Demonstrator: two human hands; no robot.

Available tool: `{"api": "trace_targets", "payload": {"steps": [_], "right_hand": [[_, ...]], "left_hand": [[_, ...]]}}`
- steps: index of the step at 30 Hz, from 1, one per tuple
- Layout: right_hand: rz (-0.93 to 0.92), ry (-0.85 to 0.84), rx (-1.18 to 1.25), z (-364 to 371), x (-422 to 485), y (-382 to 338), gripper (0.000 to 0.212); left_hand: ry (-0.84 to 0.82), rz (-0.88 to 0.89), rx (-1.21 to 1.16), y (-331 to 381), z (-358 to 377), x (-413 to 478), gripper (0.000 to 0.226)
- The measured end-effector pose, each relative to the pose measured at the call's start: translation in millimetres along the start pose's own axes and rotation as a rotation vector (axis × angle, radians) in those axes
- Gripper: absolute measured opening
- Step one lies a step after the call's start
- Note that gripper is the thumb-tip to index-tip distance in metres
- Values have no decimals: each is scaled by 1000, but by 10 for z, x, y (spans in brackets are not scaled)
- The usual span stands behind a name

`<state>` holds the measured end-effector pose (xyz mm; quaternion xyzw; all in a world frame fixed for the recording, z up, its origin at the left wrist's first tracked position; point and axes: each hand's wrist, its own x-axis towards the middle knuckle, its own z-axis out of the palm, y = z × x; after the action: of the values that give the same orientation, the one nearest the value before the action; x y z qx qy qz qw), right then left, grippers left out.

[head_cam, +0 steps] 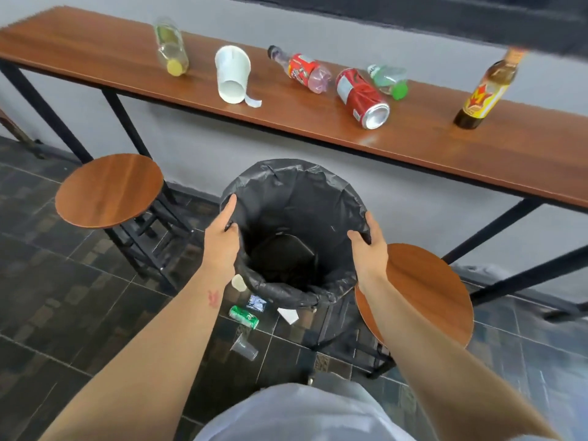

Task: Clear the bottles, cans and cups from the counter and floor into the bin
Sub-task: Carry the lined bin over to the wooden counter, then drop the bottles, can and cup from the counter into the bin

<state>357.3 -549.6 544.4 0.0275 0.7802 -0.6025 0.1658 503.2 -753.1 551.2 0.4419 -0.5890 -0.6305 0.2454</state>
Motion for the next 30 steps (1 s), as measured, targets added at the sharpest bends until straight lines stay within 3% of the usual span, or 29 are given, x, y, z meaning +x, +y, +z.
{"api": "trace_targets", "payload": {"steps": [13,19,22,26,30], "right_hand": [[-74,152,-221,-112,287,-262,54],[-677,411,-451,-142,394,-744,55],[-833,452,-528,-58,647,-1205,65],[-713,320,-747,104,1090,-1625,81],[-556,169,-770,220,1392,-1693,73]], "left_hand": [[-102,-58,-43,369,505,483,57],[-142,-105,-107,395,682,486,56],[-180,-85,-129,370,727,495,58],[-190,-74,-114,388,760,514,58],[-127,-76,-64,413,774,545,56]]}}
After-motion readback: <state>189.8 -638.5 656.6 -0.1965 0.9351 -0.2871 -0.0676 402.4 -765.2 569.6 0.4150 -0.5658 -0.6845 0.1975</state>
